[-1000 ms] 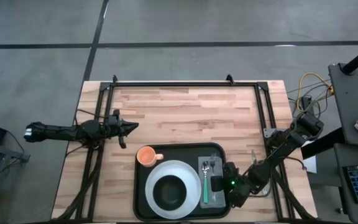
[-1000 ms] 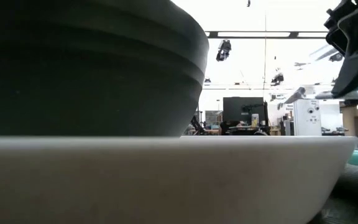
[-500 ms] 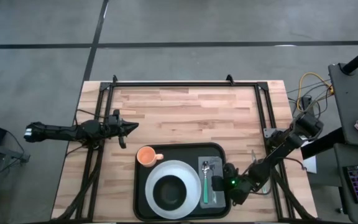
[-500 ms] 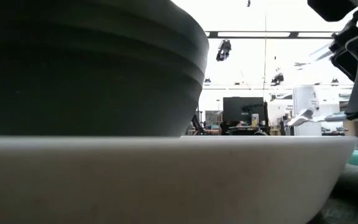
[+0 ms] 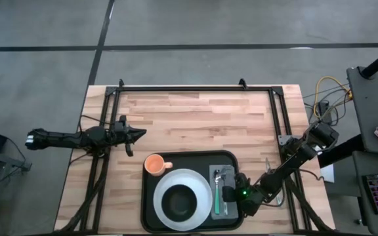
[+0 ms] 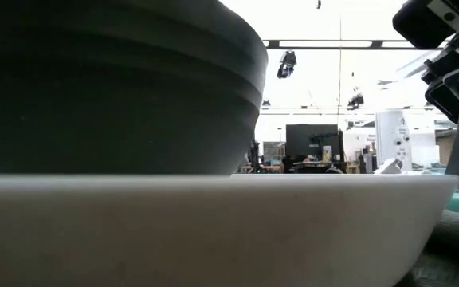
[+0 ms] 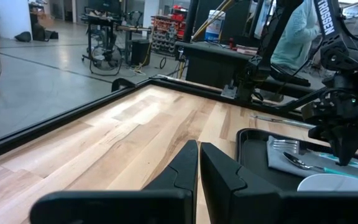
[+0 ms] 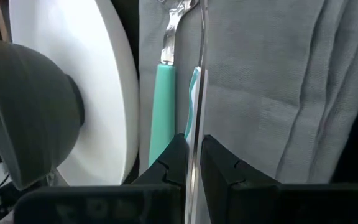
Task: Set up tray
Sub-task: Put the blue patterned fork on top of the gray napkin on the black tray to the right of the green spoon, then put the blue patterned knife on top of the gray napkin on the black tray to the right of the blue patterned fork
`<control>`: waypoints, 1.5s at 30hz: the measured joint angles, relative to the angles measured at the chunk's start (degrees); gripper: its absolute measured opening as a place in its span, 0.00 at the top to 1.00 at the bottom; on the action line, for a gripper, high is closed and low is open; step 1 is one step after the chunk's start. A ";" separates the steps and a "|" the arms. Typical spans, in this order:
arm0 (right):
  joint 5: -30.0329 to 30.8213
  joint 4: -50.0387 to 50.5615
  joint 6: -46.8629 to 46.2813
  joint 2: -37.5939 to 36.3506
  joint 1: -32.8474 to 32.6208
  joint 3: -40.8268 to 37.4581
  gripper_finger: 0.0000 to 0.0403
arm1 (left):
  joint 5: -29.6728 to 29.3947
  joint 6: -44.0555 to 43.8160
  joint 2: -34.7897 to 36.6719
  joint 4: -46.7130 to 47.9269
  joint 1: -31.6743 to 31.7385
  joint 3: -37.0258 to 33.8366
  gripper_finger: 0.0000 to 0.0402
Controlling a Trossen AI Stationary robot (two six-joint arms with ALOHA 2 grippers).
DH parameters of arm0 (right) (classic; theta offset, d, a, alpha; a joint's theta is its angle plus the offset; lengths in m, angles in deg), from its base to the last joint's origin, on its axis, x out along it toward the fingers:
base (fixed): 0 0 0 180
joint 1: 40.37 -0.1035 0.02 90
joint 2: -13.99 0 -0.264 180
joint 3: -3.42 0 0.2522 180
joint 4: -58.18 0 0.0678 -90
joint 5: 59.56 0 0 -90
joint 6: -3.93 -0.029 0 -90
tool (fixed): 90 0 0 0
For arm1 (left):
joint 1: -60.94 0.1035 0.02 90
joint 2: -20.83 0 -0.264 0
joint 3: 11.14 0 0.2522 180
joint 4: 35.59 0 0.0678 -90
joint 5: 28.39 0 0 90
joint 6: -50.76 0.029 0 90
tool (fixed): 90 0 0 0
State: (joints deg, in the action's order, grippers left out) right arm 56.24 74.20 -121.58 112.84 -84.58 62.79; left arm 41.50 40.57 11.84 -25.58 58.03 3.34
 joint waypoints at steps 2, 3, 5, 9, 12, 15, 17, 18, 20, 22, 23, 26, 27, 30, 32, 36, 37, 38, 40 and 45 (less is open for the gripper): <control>0.02 0.00 0.09 0.00 -0.02 0.00 0.93 | 0.01 0.00 0.00 0.01 0.00 0.00 1.00; 0.00 -0.07 0.32 0.00 -0.02 0.00 0.91 | 0.01 0.00 0.00 -0.02 -0.02 0.00 1.00; -0.14 -0.01 0.77 0.00 -0.02 0.00 0.87 | 0.01 0.00 0.00 -0.02 0.01 0.00 1.00; -0.18 -0.03 0.93 0.00 -0.02 0.00 0.79 | 0.00 0.00 0.00 -0.04 0.01 0.00 1.00; -0.20 -0.27 0.74 -0.06 -0.02 0.00 0.73 | 0.01 0.00 0.00 -0.05 0.00 0.00 1.00; -0.37 -0.36 0.15 -0.62 -0.02 0.00 0.67 | 0.01 0.00 0.00 -0.07 0.00 0.00 1.00; -0.37 -0.38 -0.08 -1.08 -0.02 0.00 0.62 | 0.00 0.00 0.00 -0.07 -0.01 0.00 1.00; -0.37 -0.33 -0.09 -1.48 -0.02 0.00 0.60 | 0.01 -0.02 0.00 -0.07 0.00 0.00 1.00; -0.38 0.35 -0.09 -2.64 -0.02 0.00 0.55 | 0.01 -0.01 0.00 -0.07 0.00 0.00 1.00; -0.36 1.58 0.16 -3.78 -0.02 0.00 0.51 | 0.00 -0.01 0.00 -0.07 0.00 0.00 1.00; -0.39 2.67 0.35 -4.39 -0.02 0.00 0.50 | 0.01 -0.01 0.00 -0.07 -0.01 0.00 1.00; -0.39 7.21 0.20 -6.84 -0.02 -0.02 0.48 | 0.02 0.00 0.00 -0.09 0.00 0.00 1.00; -0.38 9.30 -0.19 -7.87 -0.02 -0.02 0.48 | 0.01 0.00 0.00 -0.09 -0.01 0.00 1.00; -1.19 15.22 -0.36 -10.84 -0.02 -0.02 0.48 | 0.01 0.00 0.00 -0.09 0.00 0.00 1.00; -2.90 18.64 -0.28 -13.15 0.00 -0.02 0.49 | 0.02 -0.01 0.02 -0.09 0.00 0.00 1.00; -6.86 25.55 -0.19 -17.87 -0.02 -0.02 0.49 | 0.01 0.00 0.02 -0.11 -0.02 0.00 1.00; -7.76 27.16 -0.33 -19.11 -0.02 -0.02 0.49 | 0.01 -0.01 0.02 -0.09 0.00 0.00 1.00; -8.81 29.04 -0.35 -20.36 -0.02 -0.02 0.49 | 0.01 0.00 0.02 -0.09 -0.02 0.00 1.00; -11.76 32.38 -0.31 -22.52 -0.02 -0.02 0.49 | 0.01 0.00 0.02 -0.10 0.00 0.00 1.00; -17.19 39.76 -0.31 -26.62 -0.16 -0.02 0.49 | 0.01 -0.02 0.02 -0.13 -0.01 0.00 1.00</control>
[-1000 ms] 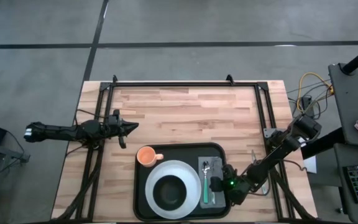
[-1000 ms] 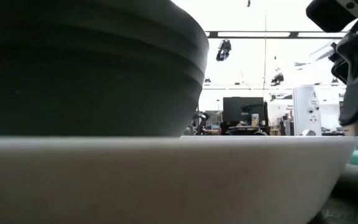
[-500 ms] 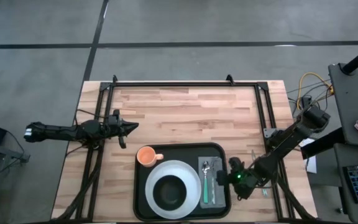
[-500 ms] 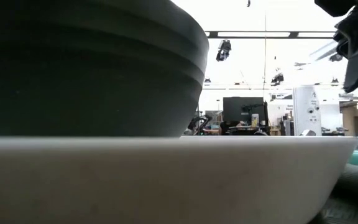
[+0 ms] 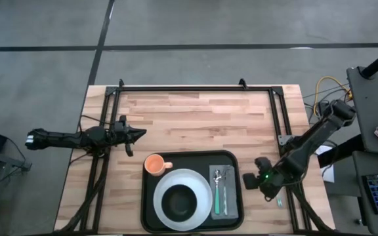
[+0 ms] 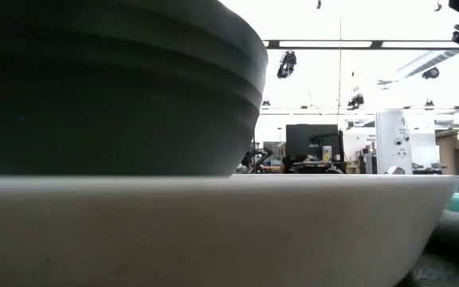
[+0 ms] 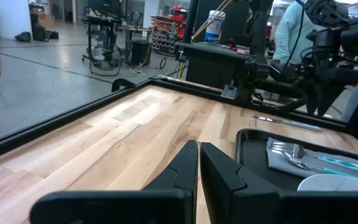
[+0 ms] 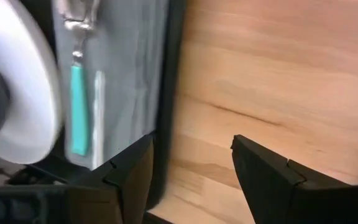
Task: Set up tray
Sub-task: Put the blue patterned knife on top of the gray napkin on the black tray to the right of the blue patterned fork
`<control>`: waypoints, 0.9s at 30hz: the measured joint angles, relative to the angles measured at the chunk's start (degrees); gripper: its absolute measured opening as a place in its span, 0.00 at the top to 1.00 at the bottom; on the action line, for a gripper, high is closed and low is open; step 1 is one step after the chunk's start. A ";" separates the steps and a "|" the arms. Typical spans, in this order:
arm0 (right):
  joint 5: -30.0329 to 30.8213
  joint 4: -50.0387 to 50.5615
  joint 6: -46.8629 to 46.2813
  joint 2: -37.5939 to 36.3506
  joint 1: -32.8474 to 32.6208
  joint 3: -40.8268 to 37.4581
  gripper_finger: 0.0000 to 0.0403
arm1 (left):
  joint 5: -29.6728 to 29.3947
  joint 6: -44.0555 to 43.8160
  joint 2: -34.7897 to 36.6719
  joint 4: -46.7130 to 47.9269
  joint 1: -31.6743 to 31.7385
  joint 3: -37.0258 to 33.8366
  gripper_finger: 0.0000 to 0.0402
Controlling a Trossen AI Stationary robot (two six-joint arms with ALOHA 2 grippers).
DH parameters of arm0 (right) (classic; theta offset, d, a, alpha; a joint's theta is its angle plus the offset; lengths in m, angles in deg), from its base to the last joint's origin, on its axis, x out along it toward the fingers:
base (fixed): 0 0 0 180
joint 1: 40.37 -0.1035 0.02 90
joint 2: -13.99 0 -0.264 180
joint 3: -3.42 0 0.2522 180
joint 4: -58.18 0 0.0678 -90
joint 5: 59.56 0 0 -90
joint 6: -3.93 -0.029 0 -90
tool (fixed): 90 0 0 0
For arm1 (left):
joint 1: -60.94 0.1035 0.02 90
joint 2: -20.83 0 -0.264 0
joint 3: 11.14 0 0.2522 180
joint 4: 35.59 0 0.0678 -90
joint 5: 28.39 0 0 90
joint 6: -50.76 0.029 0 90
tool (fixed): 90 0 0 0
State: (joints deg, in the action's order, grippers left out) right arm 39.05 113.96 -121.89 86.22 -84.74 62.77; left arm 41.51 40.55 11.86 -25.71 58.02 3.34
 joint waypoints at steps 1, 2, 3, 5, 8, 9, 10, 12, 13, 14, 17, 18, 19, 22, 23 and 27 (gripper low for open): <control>-0.14 1.11 0.00 -0.49 -0.21 0.00 0.49 | 0.00 0.00 0.00 0.00 0.01 0.00 1.00; -0.15 1.82 -0.02 -0.96 -0.30 0.00 0.49 | 0.00 0.00 0.00 -0.02 0.01 0.00 1.00; -0.17 2.27 -0.04 -1.29 -0.42 0.00 0.49 | 0.02 0.01 -0.01 -0.01 0.01 0.00 1.00; -0.23 3.48 -0.20 -1.77 -0.88 0.00 0.49 | 0.00 0.02 0.00 -0.02 0.00 0.00 1.00; -2.44 5.13 -0.22 -1.80 -1.26 0.00 0.49 | 0.00 0.02 0.00 0.00 0.00 0.00 1.00; -3.73 6.04 -0.20 -1.77 -1.57 0.00 0.49 | 0.00 0.00 0.00 0.00 0.02 0.00 1.00; -4.62 6.89 -0.17 -1.70 -1.86 0.00 0.49 | 0.00 0.01 0.00 0.00 0.01 0.00 1.00; -5.62 8.50 -0.09 -1.60 -2.51 0.00 0.49 | 0.00 0.01 0.00 0.00 0.00 0.00 1.00; -5.65 9.21 -0.13 -1.60 -3.01 0.00 0.49 | 0.00 0.01 0.00 0.00 0.00 0.00 1.00; -5.65 9.89 -0.27 -1.66 -3.37 0.00 0.49 | 0.00 0.00 0.00 0.00 0.00 0.00 1.00; -5.71 12.14 -1.17 -1.67 -4.41 0.00 0.49 | 0.00 0.00 0.00 0.00 0.02 0.00 1.00; -5.70 12.85 -1.42 -1.67 -4.76 0.00 0.49 | 0.00 0.01 0.00 0.00 0.00 0.00 1.00; -5.74 13.49 -1.56 -1.67 -5.08 0.00 0.49 | 0.00 0.02 0.00 0.00 0.00 0.00 1.00; -6.03 15.06 -1.75 -1.67 -5.54 -0.08 0.49 | 0.00 0.02 0.00 0.00 0.00 0.00 1.00; -6.17 15.37 -1.95 -1.67 -5.55 -0.25 0.49 | 0.00 0.00 0.00 0.00 0.00 0.00 1.00; -6.29 15.32 -1.98 -1.67 -5.50 -1.05 0.49 | -0.01 0.00 0.00 0.00 0.00 0.00 1.00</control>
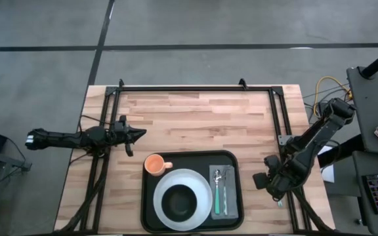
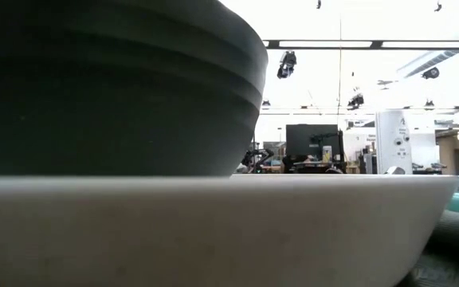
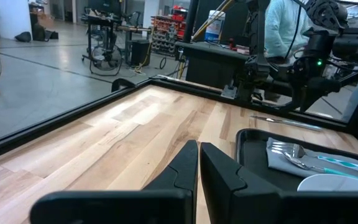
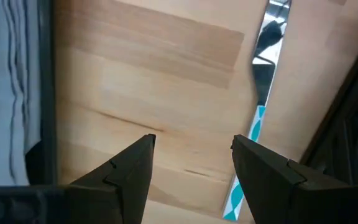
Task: Set up tray
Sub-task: Put the blue patterned knife on top of the gray napkin on the black tray to the right of the blue patterned fork
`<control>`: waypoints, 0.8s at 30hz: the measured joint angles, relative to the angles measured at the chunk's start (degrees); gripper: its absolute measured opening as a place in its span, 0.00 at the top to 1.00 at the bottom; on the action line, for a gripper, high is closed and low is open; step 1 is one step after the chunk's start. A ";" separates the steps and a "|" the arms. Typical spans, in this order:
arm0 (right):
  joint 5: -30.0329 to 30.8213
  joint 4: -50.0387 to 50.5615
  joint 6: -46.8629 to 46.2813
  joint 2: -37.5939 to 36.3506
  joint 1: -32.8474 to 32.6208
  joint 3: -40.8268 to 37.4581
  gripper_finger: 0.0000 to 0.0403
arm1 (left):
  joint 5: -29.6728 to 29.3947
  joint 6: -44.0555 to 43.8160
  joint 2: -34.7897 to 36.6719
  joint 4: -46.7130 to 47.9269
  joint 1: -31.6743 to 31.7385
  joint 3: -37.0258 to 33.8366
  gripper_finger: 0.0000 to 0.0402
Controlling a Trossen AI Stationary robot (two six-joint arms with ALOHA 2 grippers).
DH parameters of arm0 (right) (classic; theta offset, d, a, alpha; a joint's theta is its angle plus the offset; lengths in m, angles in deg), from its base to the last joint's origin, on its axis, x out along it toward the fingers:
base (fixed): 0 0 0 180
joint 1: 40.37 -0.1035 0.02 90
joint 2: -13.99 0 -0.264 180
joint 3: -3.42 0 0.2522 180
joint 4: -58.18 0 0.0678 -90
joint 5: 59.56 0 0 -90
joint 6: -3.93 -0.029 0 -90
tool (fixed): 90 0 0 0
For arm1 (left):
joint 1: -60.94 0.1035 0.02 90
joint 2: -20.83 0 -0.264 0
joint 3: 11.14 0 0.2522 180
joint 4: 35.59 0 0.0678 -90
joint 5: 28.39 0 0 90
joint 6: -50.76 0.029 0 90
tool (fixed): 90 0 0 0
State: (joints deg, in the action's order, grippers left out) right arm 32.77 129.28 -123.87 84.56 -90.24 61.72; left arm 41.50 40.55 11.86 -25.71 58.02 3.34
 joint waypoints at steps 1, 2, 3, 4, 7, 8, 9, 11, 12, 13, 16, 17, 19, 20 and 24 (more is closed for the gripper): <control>-0.03 -0.02 0.04 0.00 -0.02 -0.21 0.49 | 0.01 0.02 0.00 0.00 0.01 0.00 1.00; -0.32 -0.08 0.08 0.00 -0.02 -0.44 0.49 | 0.01 0.00 0.00 0.00 0.00 0.00 1.00; -1.01 -0.06 0.10 0.00 -0.02 -0.71 0.49 | 0.01 0.01 0.00 0.00 0.00 0.00 1.00; -1.95 -0.06 0.14 0.02 -0.09 -1.01 0.49 | 0.01 0.01 0.00 0.01 0.01 0.00 1.00; -4.76 -0.76 0.15 0.02 -0.62 -2.05 0.49 | 0.01 0.00 -0.02 0.02 0.01 0.00 1.00; -5.37 -1.17 0.16 0.02 -0.91 -2.42 0.49 | 0.00 0.02 -0.02 0.02 0.00 0.00 1.00; -5.76 -1.60 0.17 0.02 -1.22 -2.78 0.49 | 0.01 0.00 -0.02 0.02 0.01 0.00 1.00; -5.98 -3.02 -0.16 0.02 -1.67 -3.87 0.49 | 0.01 0.01 -0.02 0.02 0.02 0.00 1.00; -5.99 -3.88 -0.38 0.02 -1.87 -4.47 0.49 | 0.01 0.01 -0.02 0.02 0.00 0.00 1.00; -6.01 -4.44 -0.38 0.02 -2.06 -5.03 0.49 | 0.00 0.00 -0.04 0.02 0.00 0.00 1.00; -7.09 -5.99 -0.42 0.78 -2.44 -6.76 0.49 | 0.01 0.01 -0.04 0.02 0.02 0.00 1.00; -7.31 -6.30 -0.59 1.23 -2.73 -7.21 0.49 | 0.01 0.01 -0.04 0.02 0.00 0.00 1.00; -7.39 -7.18 -0.60 2.05 -2.93 -7.81 0.49 | 0.02 0.01 -0.04 0.04 0.01 0.00 1.00; -7.36 -7.42 -0.64 2.55 -3.14 -8.00 0.49 | 0.00 0.01 -0.04 0.04 0.00 0.00 1.00; -7.54 -8.39 0.13 4.50 -3.68 -8.35 0.49 | -0.01 0.00 -0.06 0.11 0.00 0.00 1.00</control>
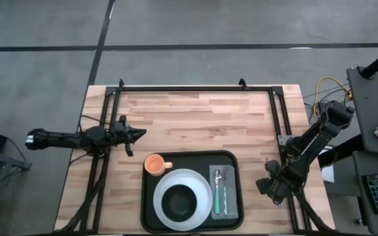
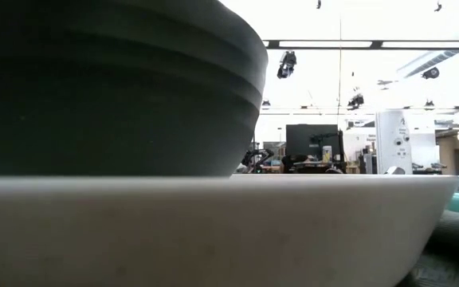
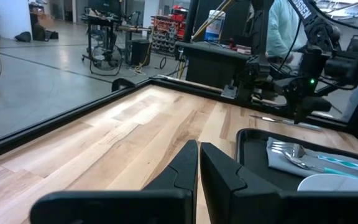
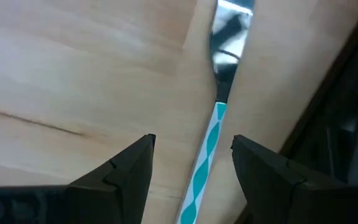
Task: Set up tray
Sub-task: Put the blue patterned knife on top of the gray napkin on the black tray to the right of the blue patterned fork
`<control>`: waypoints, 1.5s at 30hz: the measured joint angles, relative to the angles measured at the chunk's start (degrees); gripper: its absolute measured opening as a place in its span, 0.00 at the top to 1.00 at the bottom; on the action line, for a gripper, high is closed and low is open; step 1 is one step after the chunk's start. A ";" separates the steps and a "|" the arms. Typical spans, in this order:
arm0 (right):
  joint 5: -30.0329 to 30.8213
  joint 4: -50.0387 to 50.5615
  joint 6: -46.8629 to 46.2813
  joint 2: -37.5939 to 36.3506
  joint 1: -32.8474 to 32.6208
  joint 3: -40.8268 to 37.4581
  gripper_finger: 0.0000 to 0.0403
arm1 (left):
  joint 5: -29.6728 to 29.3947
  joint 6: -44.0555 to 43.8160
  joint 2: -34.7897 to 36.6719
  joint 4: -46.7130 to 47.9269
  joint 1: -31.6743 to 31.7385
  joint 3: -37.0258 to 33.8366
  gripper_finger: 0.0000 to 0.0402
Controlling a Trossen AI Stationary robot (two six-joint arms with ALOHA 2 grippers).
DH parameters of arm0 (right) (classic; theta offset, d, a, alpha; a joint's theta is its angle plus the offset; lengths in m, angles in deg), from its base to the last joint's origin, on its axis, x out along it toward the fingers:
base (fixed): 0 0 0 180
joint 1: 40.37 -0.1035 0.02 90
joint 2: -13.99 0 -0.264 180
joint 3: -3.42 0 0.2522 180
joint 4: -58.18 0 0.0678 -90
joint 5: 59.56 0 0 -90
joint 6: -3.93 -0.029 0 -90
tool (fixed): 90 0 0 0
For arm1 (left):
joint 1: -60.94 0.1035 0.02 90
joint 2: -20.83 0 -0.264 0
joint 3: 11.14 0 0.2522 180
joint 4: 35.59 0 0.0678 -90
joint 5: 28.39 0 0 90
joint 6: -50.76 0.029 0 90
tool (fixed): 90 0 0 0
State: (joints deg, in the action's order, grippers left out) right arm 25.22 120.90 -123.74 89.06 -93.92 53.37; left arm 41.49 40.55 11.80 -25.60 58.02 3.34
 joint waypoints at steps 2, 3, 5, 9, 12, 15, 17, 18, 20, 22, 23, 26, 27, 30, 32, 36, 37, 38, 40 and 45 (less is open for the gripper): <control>-0.34 -0.63 0.29 1.33 -0.61 -0.04 0.49 | 0.00 0.00 -0.05 0.04 0.00 0.00 1.00; -0.90 -0.85 0.35 2.11 -0.94 -0.06 0.49 | 0.00 0.01 -0.03 0.04 0.00 0.00 1.00; -1.46 -2.37 0.32 3.66 -1.83 -0.19 0.49 | 0.00 0.02 -0.03 0.04 -0.01 0.00 1.00; -2.12 -7.36 -0.01 6.46 -3.16 -0.85 0.49 | 0.00 0.02 -0.03 0.08 0.01 0.00 1.00; -1.94 -9.51 0.06 7.69 -3.60 -1.01 0.49 | 0.01 0.02 -0.03 0.07 0.01 0.00 1.00; -2.43 -9.70 0.39 7.53 -3.55 -0.96 0.50 | -0.02 0.01 -0.03 0.07 0.00 0.00 1.00; -2.38 -9.83 0.37 7.22 -3.56 -1.09 0.53 | -0.02 0.02 -0.03 0.07 0.00 0.00 1.00; -2.46 -10.00 0.39 7.01 -3.56 -1.17 0.55 | 0.00 0.02 -0.03 0.07 -0.01 0.00 1.00; -2.49 -10.14 0.48 6.90 -3.56 -1.22 0.59 | -0.01 0.01 -0.03 0.09 0.01 0.00 1.00; -2.56 -10.20 0.62 6.96 -3.56 -1.22 0.64 | -0.02 0.00 -0.03 0.09 0.02 0.00 1.00; -2.61 -10.21 0.66 7.04 -3.56 -1.22 0.66 | -0.01 0.00 -0.03 0.09 0.01 0.00 1.00; -2.74 -10.25 1.01 7.06 -3.56 -1.27 0.74 | 0.00 0.00 -0.03 0.07 0.00 0.00 1.00; -2.80 -10.28 1.02 7.06 -3.56 -1.27 0.76 | -0.01 0.00 -0.03 0.08 0.00 0.00 1.00; -2.97 -10.32 1.02 7.08 -3.56 -1.27 0.82 | 0.00 0.00 -0.03 0.07 0.00 -0.01 1.00; -2.97 -10.33 1.02 7.08 -3.56 -1.27 0.86 | 0.00 0.00 -0.03 0.07 -0.01 0.00 1.00; -2.88 -10.28 1.01 7.12 -3.56 -1.15 0.91 | 0.00 0.00 -0.03 0.07 0.01 -0.01 1.00; -2.84 -10.21 0.98 7.12 -3.56 -1.09 0.92 | 0.00 0.00 -0.03 0.07 0.01 -0.02 1.00; -2.82 -10.19 0.98 7.14 -3.56 -1.07 0.92 | 0.00 0.00 -0.03 0.07 -0.01 -0.02 1.00; -2.82 -10.18 0.96 7.14 -3.56 -0.94 0.92 | 0.00 0.00 -0.03 0.07 0.00 -0.02 1.00; -2.66 -9.67 0.87 6.85 -3.45 -0.19 0.92 | 0.00 0.00 -0.03 0.07 -0.01 -0.02 1.00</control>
State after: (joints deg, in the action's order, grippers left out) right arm 22.56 111.22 -122.87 95.91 -97.37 53.18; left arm 41.49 40.55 11.77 -25.54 58.02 3.31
